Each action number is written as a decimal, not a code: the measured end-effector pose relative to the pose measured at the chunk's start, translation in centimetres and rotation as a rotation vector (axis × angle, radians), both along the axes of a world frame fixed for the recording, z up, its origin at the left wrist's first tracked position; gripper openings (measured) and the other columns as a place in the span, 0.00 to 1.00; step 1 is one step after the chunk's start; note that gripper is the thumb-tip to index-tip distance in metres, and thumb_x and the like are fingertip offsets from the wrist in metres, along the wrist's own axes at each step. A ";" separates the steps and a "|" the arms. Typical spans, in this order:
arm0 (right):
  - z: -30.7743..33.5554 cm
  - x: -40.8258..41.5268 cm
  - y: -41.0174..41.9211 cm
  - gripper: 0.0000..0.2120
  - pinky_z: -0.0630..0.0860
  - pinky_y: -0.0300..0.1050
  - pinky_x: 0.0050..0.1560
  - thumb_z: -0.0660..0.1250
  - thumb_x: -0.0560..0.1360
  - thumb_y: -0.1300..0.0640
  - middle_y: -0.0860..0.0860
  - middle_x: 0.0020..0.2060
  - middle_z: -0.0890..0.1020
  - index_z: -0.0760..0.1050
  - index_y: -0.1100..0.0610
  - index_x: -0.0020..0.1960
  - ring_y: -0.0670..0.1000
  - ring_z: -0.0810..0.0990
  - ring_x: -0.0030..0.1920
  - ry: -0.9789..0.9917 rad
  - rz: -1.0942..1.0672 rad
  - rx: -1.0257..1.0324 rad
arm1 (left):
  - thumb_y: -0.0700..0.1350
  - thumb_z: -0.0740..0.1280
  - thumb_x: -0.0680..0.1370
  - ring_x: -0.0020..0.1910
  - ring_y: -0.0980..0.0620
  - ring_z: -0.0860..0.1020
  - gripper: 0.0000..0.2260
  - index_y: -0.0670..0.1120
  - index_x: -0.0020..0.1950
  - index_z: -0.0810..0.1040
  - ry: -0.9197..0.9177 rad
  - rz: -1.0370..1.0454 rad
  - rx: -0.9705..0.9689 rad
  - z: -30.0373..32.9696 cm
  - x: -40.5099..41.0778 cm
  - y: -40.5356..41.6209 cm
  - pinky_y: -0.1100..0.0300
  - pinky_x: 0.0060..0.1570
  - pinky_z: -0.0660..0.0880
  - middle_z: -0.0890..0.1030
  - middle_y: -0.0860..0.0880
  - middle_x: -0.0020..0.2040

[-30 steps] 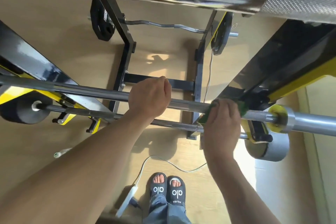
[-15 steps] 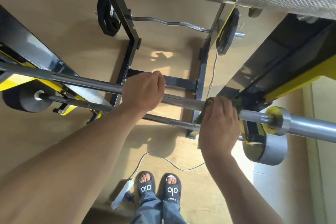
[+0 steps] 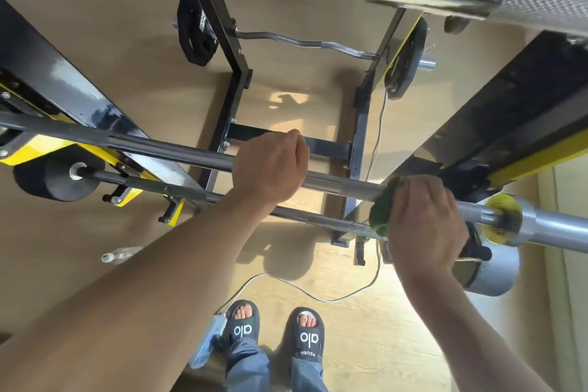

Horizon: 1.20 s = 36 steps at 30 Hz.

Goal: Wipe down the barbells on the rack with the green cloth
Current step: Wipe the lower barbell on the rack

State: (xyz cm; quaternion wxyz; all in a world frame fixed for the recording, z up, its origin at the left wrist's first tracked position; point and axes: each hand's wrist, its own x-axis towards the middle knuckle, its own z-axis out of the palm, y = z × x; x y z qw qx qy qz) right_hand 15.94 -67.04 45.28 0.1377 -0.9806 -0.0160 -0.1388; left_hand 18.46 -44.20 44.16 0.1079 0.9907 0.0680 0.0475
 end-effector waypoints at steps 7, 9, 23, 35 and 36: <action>-0.1 -0.2 11.2 0.06 0.65 0.41 0.27 0.70 0.72 0.64 0.53 0.34 0.76 0.75 0.58 0.38 0.52 0.75 0.31 0.017 0.255 -0.073 | 0.51 0.49 0.84 0.29 0.51 0.71 0.17 0.50 0.42 0.72 0.012 -0.031 0.025 -0.1 0.2 0.5 0.58 0.27 0.58 0.71 0.54 0.31; -0.2 -0.1 8.6 0.06 0.67 0.41 0.29 0.67 0.76 0.60 0.52 0.36 0.77 0.75 0.57 0.41 0.51 0.74 0.33 0.029 0.321 -0.113 | 0.51 0.49 0.84 0.29 0.52 0.72 0.17 0.49 0.41 0.71 0.011 -0.040 -0.011 -0.1 0.0 0.7 0.58 0.26 0.59 0.72 0.54 0.30; 0.2 -0.2 16.2 0.06 0.63 0.45 0.33 0.64 0.73 0.62 0.53 0.32 0.75 0.75 0.56 0.37 0.52 0.68 0.32 0.067 0.269 -0.128 | 0.46 0.52 0.84 0.32 0.53 0.68 0.13 0.46 0.43 0.70 -0.325 0.036 -0.379 2.0 -0.4 5.2 0.58 0.32 0.63 0.69 0.53 0.34; 0.3 0.5 9.5 0.21 0.69 0.48 0.39 0.49 0.84 0.52 0.48 0.29 0.70 0.68 0.55 0.35 0.52 0.69 0.32 0.103 0.100 -0.118 | 0.54 0.48 0.85 0.23 0.52 0.68 0.22 0.54 0.31 0.61 -0.072 -0.049 0.032 -0.6 -1.5 17.6 0.61 0.26 0.62 0.66 0.56 0.24; 0.5 0.2 12.2 0.20 0.65 0.45 0.37 0.48 0.83 0.52 0.48 0.29 0.68 0.66 0.54 0.35 0.52 0.68 0.31 0.106 0.112 -0.131 | 0.55 0.48 0.85 0.22 0.53 0.68 0.22 0.54 0.30 0.61 -0.061 -0.048 0.018 -0.6 -1.6 17.7 0.61 0.26 0.63 0.65 0.56 0.23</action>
